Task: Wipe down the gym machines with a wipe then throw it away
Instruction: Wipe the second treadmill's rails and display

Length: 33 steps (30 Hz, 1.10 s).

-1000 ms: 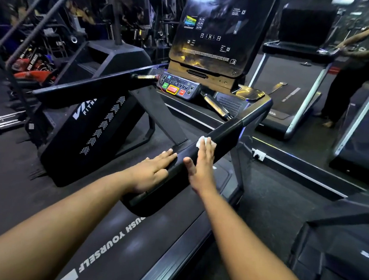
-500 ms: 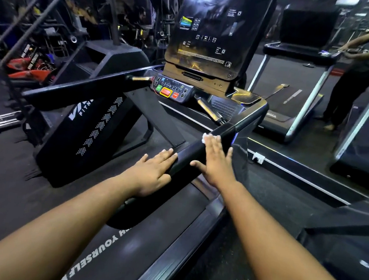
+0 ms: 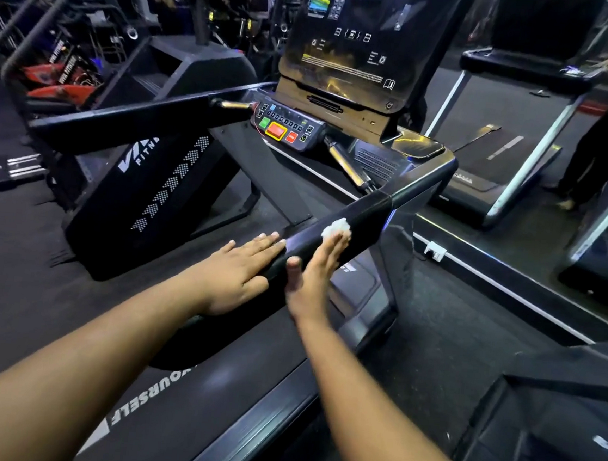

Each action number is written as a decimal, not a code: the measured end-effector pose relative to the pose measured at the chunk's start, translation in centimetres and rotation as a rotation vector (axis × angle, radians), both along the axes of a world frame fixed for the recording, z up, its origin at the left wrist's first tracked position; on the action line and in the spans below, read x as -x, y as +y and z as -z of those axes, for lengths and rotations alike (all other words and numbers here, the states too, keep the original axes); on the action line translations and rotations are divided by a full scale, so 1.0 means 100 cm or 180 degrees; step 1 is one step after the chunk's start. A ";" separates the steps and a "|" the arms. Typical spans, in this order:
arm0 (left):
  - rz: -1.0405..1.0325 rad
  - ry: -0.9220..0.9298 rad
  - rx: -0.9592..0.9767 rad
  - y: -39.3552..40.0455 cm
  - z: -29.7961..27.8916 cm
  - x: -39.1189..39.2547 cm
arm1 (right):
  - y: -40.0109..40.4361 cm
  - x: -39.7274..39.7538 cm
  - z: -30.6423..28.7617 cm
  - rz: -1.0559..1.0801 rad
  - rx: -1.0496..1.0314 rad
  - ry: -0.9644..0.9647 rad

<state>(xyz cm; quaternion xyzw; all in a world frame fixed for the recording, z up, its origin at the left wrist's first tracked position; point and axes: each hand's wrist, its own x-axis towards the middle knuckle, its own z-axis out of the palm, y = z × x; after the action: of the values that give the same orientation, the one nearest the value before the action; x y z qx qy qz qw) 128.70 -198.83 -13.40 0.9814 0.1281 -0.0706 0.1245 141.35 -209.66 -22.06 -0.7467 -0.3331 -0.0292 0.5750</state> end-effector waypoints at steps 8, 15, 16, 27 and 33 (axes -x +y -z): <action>0.0052 -0.0110 0.0232 0.002 0.000 0.001 | 0.008 0.067 0.027 -0.0051 -0.0569 0.0542; 0.0051 -0.0164 0.0317 0.000 -0.002 0.001 | 0.011 0.045 0.007 0.0261 -0.0585 0.1664; 0.0075 -0.0159 0.0328 0.000 0.000 0.001 | 0.010 0.063 0.011 0.0142 -0.0625 0.1497; 0.0083 -0.0332 0.0451 0.007 0.005 0.000 | 0.018 0.020 -0.001 0.0550 -0.0468 0.0736; 0.0069 -0.0274 0.0426 0.006 0.004 -0.004 | -0.010 0.065 0.025 -0.0455 -0.0057 -0.0231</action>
<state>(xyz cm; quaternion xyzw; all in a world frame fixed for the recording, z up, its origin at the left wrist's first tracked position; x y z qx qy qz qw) 129.07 -198.27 -13.80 0.9743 0.1069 -0.0381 0.1945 134.83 -210.63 -24.52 -0.7143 -0.4060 -0.0181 0.5698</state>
